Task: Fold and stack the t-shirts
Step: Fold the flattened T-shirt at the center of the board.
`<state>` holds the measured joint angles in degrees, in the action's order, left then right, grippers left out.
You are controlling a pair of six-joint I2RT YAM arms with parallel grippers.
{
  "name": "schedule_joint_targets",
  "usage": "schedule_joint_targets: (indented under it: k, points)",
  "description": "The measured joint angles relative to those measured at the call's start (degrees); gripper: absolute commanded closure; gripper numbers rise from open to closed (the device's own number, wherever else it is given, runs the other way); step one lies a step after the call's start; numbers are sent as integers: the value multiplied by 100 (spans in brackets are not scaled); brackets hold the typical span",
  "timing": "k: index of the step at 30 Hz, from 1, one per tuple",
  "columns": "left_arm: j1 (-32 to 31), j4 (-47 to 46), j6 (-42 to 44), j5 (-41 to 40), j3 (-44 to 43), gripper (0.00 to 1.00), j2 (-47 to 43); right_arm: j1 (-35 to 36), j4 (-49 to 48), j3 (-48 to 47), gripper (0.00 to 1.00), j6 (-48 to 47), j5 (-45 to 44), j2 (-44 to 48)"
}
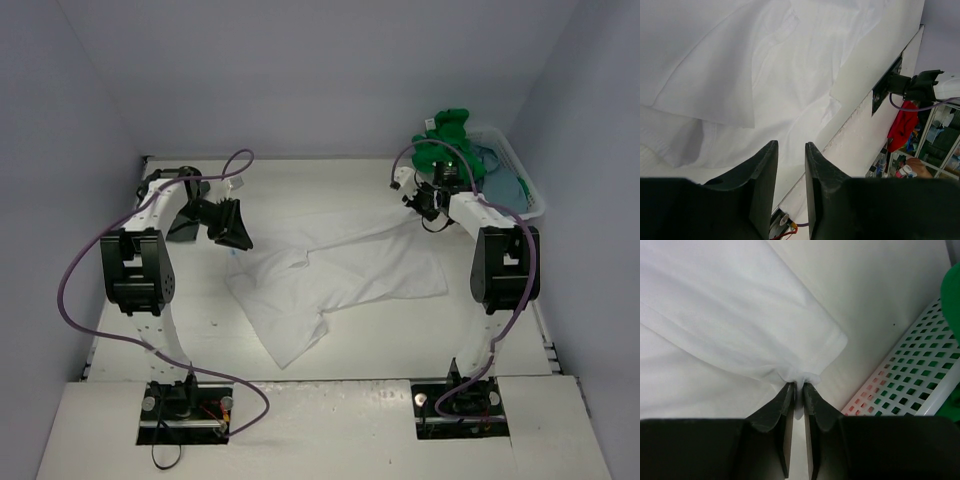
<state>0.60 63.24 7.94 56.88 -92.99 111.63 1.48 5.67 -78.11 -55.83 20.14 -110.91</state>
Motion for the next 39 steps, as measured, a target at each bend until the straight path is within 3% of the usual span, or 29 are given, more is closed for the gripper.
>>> schedule_joint_targets:
  k: [13, 22, 29, 31, 32, 34, 39]
  points:
    - [-42, 0, 17, -269, -125, 81, 232, -131, 800, -68, 64, -42, -417, 0]
    - [-382, -4, -11, -461, -522, 84, 573, -188, 1102, -144, 60, 103, -363, 0]
    - [-483, -55, -133, -662, -887, 85, 1010, -256, 1283, -848, 59, 498, -210, 0]
    - [-540, -72, -155, -719, -973, 86, 1097, -251, 1287, -1095, 67, 632, -142, 0]
    - [-577, -76, -175, -748, -1005, 87, 1130, -251, 1281, -1213, 83, 688, -105, -9]
    - [-632, -109, -203, -789, -1019, 89, 1158, -249, 1272, -1392, 97, 822, -4, -46]
    - [-745, -160, -249, -898, -1054, 100, 1287, -122, 1237, -1517, 100, 1161, 286, -428]
